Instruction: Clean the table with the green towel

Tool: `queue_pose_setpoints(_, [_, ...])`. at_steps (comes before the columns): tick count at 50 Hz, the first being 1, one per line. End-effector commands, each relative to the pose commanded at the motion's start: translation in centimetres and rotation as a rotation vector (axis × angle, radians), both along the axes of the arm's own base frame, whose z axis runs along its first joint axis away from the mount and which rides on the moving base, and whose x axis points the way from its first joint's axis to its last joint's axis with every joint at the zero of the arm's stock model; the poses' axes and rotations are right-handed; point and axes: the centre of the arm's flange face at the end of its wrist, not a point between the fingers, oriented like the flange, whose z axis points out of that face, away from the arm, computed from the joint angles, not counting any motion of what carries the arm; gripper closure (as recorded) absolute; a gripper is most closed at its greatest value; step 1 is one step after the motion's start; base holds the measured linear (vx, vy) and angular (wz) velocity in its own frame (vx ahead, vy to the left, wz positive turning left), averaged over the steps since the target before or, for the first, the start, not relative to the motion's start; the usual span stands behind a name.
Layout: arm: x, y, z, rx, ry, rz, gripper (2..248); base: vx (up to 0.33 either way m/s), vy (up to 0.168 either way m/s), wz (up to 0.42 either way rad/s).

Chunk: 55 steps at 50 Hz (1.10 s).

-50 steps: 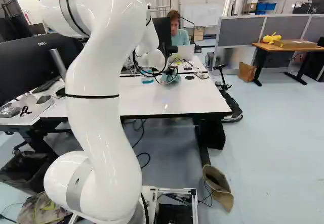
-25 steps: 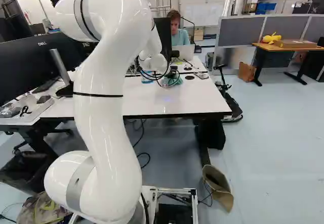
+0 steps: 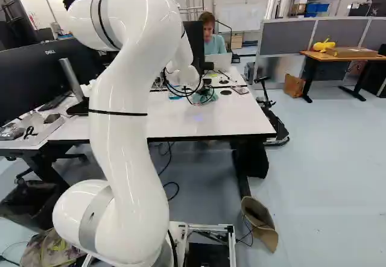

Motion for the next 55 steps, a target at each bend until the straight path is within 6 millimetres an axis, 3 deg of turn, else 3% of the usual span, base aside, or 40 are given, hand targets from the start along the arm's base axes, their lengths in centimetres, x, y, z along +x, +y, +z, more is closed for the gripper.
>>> queue_pose_setpoints(24, [-0.4, 0.3, -0.2, 0.005, 0.033, 0.003, 224, 0.000, 0.000, 0.000])
queue_pose_setpoints(55, [-5.5, 2.8, 0.4, 0.010, 0.071, 0.032, 224, 0.000, 0.000, 0.000])
